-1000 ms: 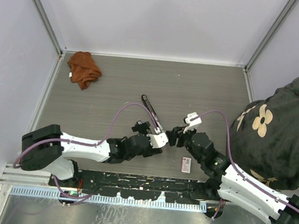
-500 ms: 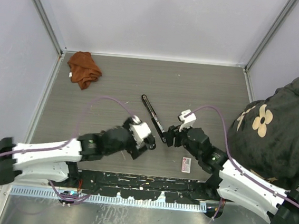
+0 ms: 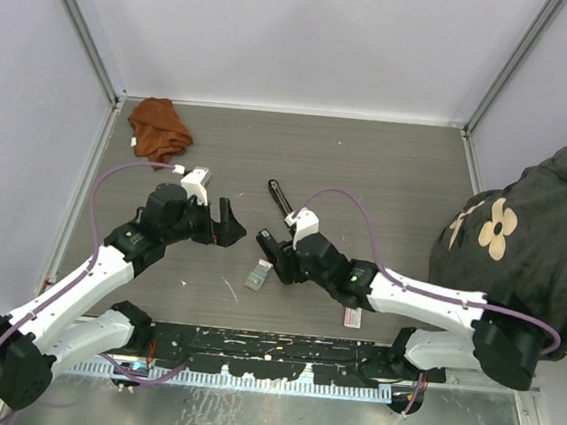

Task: Load the staples into the stapler
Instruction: Close the stapler at the center of the board.

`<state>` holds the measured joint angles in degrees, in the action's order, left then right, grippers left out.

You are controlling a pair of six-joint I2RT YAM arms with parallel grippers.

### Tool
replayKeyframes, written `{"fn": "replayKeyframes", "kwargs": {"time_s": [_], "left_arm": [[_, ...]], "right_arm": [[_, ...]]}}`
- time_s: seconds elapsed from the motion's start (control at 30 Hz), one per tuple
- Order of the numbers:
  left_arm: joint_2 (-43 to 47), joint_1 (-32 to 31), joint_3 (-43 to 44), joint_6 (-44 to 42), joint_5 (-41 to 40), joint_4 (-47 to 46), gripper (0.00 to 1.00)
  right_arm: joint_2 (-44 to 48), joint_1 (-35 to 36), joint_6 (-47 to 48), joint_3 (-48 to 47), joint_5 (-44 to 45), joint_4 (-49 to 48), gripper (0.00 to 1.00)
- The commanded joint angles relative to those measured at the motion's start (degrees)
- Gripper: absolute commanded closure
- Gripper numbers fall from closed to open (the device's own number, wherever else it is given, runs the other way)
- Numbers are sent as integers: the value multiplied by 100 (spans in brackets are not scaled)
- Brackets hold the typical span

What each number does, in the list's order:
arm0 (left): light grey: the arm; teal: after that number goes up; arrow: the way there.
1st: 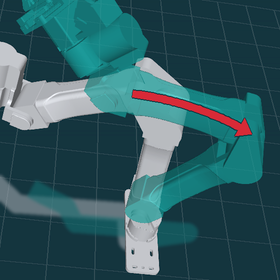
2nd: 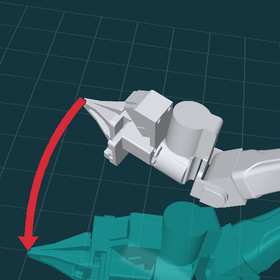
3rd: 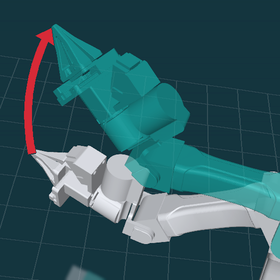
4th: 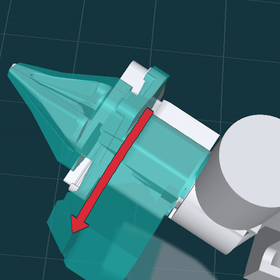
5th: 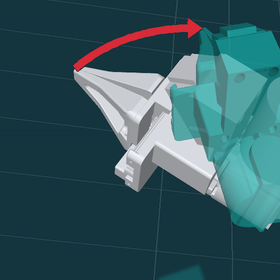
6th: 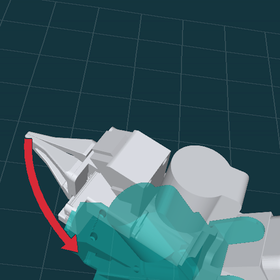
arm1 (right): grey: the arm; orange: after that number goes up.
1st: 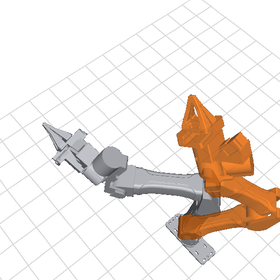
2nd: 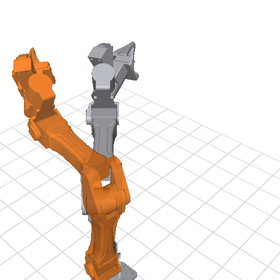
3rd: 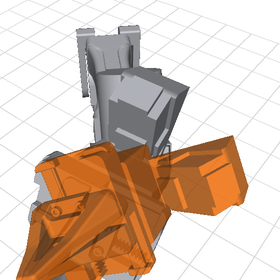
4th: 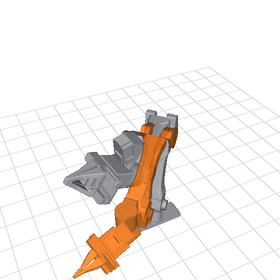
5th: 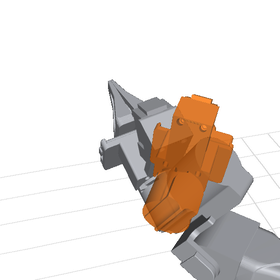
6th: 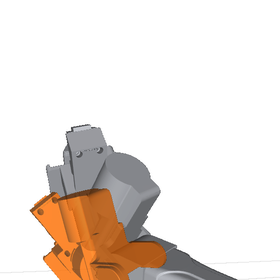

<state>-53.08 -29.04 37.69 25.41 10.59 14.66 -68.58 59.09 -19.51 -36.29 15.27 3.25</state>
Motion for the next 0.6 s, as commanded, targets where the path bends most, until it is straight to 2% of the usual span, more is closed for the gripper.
{"fn": "replayKeyframes", "kwargs": {"time_s": [0.0,0.37,0.53,0.57], "left_arm": [[177,235,-21,491,534,-36,2],[501,493,-417,676,501,-121,2],[469,568,-508,797,574,-272,2],[457,578,-535,888,589,-325,2]], "right_arm": [[-566,122,-88,-418,372,-52,42],[-1873,175,159,-853,882,-375,46],[-2325,165,324,-936,809,-699,48],[-2395,159,351,-943,792,-790,51]]}}
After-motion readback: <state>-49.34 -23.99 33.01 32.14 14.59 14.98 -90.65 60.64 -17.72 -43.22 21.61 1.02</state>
